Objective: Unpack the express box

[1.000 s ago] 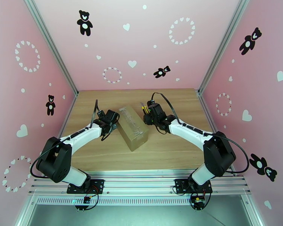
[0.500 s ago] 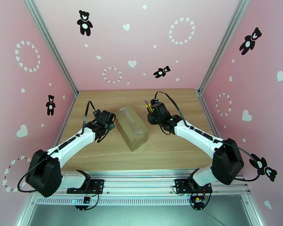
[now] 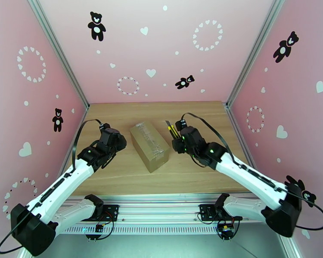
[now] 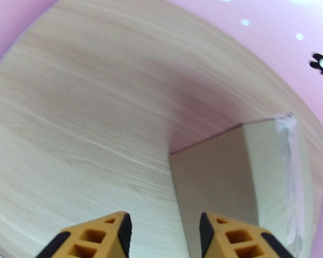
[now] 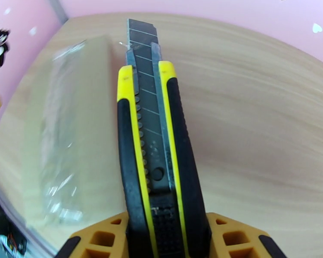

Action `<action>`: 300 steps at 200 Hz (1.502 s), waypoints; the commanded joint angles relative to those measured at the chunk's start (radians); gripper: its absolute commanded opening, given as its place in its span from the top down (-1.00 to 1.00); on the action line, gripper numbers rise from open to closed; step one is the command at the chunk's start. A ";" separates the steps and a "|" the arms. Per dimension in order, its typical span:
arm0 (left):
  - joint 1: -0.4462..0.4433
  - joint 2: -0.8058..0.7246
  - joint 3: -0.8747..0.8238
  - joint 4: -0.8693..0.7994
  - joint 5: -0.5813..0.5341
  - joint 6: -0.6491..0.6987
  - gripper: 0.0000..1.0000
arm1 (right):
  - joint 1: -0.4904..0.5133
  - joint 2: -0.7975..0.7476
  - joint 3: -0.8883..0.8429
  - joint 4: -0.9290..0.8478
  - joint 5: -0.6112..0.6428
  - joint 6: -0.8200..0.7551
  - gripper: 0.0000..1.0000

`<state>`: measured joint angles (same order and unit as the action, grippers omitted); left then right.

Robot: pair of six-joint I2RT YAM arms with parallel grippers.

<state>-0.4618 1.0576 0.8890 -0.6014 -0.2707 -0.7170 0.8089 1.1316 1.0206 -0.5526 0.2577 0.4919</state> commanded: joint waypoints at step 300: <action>-0.055 0.225 0.226 0.177 0.114 0.175 -0.03 | 0.536 -0.057 -0.108 -0.371 0.302 0.589 1.00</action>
<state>-0.5076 1.2766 1.0950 -0.4263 -0.1596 -0.5564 1.3319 1.0599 0.9138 -0.9104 0.5327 1.0672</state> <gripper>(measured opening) 0.516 0.374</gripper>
